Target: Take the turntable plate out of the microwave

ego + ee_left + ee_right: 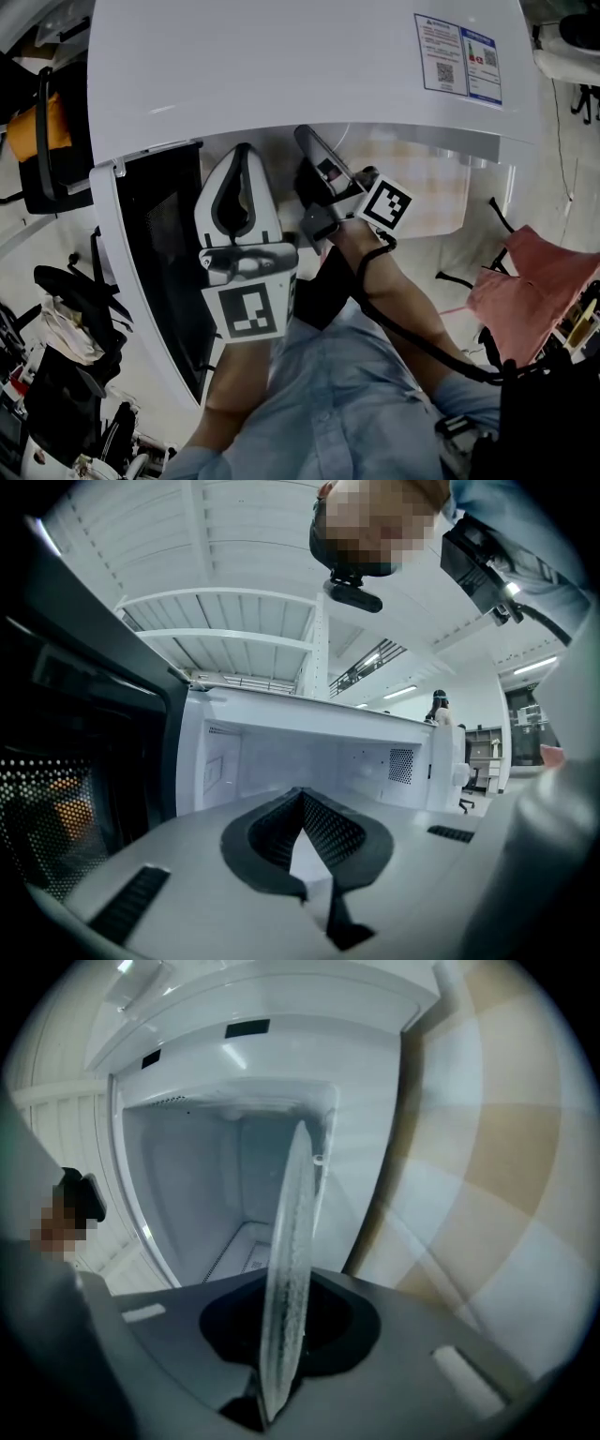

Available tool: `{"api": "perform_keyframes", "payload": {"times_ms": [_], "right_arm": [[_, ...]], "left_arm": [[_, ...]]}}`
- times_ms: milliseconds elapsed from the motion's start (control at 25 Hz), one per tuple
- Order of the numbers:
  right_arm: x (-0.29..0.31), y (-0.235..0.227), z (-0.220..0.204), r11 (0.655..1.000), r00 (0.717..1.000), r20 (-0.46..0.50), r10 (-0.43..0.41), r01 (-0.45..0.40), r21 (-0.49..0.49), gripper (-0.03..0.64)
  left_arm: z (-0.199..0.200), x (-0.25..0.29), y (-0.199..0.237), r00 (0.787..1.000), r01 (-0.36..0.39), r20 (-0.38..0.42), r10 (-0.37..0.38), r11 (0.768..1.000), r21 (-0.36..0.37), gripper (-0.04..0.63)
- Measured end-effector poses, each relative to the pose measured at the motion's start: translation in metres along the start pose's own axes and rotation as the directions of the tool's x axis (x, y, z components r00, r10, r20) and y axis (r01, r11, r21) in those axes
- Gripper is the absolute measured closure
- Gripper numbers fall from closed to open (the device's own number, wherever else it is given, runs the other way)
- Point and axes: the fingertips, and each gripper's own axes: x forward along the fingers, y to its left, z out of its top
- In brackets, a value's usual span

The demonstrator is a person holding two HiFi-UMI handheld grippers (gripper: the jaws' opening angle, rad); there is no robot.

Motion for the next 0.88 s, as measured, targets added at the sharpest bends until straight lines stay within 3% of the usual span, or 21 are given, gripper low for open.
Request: {"api": "perform_keyframes", "payload": {"times_ms": [880], "right_arm": [[-0.066, 0.035, -0.022, 0.999, 0.997, -0.072, 0.016, -0.014, 0.029, 0.592]], "left_arm": [[0.023, -0.055, -0.035, 0.998, -0.057, 0.037, 0.056, 0.998, 0.025, 0.588]]}}
